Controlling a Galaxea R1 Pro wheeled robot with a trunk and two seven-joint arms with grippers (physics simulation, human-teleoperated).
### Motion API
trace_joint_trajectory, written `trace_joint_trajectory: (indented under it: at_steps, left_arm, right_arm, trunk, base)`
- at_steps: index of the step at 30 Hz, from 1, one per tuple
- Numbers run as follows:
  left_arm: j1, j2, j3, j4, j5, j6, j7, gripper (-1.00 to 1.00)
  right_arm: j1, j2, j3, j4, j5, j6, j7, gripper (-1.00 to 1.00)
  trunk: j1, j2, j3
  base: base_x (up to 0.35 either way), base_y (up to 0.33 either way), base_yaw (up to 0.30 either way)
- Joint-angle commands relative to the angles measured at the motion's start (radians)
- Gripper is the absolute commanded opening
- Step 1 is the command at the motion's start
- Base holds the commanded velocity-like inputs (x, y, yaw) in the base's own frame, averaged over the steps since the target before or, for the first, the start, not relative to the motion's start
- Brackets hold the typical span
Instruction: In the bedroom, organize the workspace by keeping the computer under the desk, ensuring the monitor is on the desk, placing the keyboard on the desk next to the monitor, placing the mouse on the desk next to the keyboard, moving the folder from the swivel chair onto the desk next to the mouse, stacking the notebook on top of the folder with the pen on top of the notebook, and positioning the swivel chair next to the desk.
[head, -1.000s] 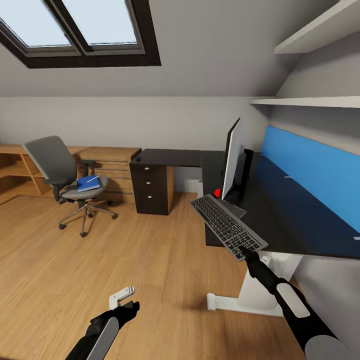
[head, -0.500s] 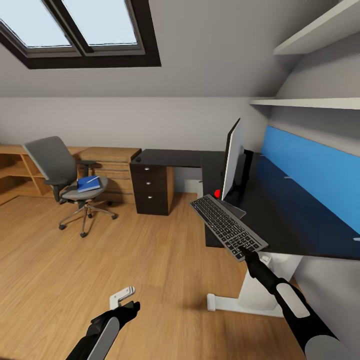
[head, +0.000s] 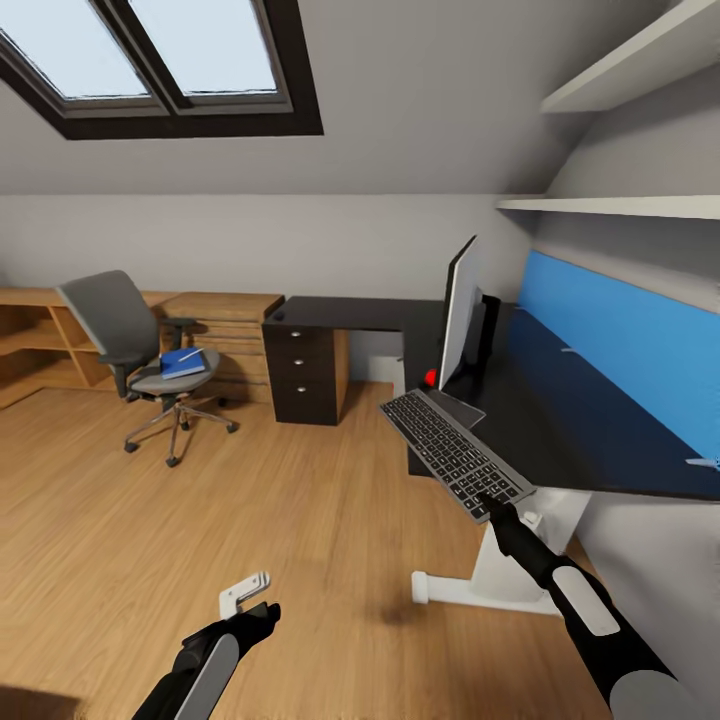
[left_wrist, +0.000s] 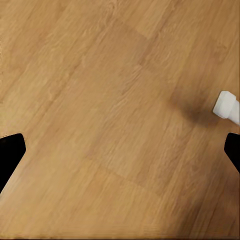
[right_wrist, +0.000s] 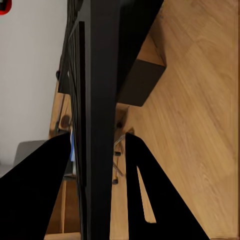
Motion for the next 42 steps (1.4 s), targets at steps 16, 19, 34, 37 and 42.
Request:
trace_joint_trajectory:
  at_steps: [16, 19, 34, 37, 42]
  left_arm:
    - [-0.001, 0.0, -0.002, -0.001, 0.01, -0.023, 0.009, 1.0]
    - [-0.001, 0.001, -0.019, -0.001, 0.011, -0.038, 0.01, 1.0]
    - [-0.001, 0.001, -0.069, 0.031, 0.009, -0.077, 0.014, 1.0]
    - [-0.001, 0.0, -0.071, 0.031, 0.009, -0.077, 0.014, 1.0]
    - [-0.001, 0.001, -0.075, 0.032, 0.009, -0.077, 0.014, 1.0]
  right_arm:
    - [-0.001, 0.001, 0.0, 0.0, -0.008, 0.011, 0.001, -1.0]
    - [-0.001, 0.001, 0.0, 0.0, -0.008, 0.011, 0.001, -1.0]
    - [0.0, 0.074, 0.079, -0.122, -0.006, -0.013, 0.005, -1.0]
    - [0.013, 0.128, 0.079, -0.165, -0.006, -0.076, -0.001, -1.0]
    - [0.062, 0.166, 0.08, -0.227, -0.007, -0.148, -0.008, -1.0]
  trunk:
    - [-0.001, -0.001, -0.001]
    - [-0.001, -0.001, -0.001]
    - [-0.001, -0.001, -0.001]
    - [-0.001, -0.001, -0.001]
    - [-0.001, -0.001, -0.001]
  base:
    - [-0.041, 0.2, 0.0]
    - [0.164, 0.311, 0.0]
    - [0.224, 0.28, 0.0]
    - [0.245, 0.259, 0.0]
    - [0.246, 0.257, 0.0]
